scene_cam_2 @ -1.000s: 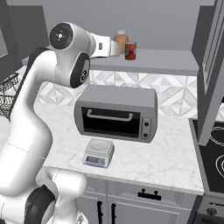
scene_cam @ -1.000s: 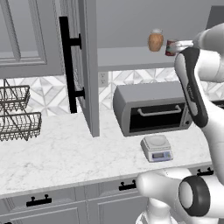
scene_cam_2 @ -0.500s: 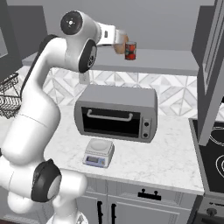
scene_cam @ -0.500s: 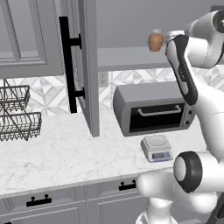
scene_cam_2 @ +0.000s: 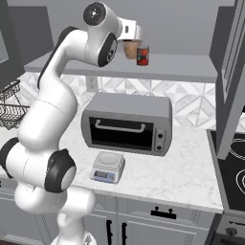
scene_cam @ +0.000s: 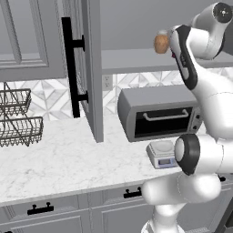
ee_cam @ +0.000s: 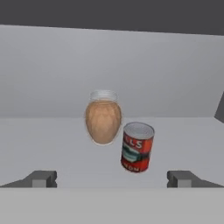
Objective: Pick the canned food and place it on the digital scale for weighing, and close the cabinet.
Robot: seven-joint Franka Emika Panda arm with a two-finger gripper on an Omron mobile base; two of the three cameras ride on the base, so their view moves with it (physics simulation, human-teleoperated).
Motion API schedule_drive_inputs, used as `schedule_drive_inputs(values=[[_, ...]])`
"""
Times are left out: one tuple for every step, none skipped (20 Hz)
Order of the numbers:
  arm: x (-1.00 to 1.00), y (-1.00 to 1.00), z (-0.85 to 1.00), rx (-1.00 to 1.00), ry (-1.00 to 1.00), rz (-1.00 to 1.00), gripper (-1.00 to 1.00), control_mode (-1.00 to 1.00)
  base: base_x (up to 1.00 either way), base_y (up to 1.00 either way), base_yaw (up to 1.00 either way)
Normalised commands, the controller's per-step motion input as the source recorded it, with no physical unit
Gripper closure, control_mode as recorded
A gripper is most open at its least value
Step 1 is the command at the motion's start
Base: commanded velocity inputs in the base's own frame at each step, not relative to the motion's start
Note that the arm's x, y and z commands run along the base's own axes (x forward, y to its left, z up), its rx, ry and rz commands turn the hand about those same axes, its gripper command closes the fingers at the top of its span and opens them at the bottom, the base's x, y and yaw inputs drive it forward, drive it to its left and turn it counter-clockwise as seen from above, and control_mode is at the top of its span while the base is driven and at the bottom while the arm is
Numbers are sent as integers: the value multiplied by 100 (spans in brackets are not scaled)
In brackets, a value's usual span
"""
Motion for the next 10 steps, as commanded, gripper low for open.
schedule_drive_inputs(values=[[39,-41,4,3,0,2,-100,-100,0,0,0],[37,-43,1,4,0,3,-100,-100,0,0,0],[37,-44,1,4,0,3,-100,-100,0,0,0],[39,-37,0,3,0,3,-100,-100,0,0,0],[41,-29,0,1,0,3,-100,-100,0,0,0],[39,-24,0,0,0,3,-100,-100,0,0,0],[42,-11,0,0,0,3,-100,-100,0,0,0],[45,-6,0,0,0,2,-100,-100,0,0,0],[46,0,-9,0,0,1,-100,-100,0,0,0],[47,-3,-12,0,0,1,-100,-100,0,0,0]])
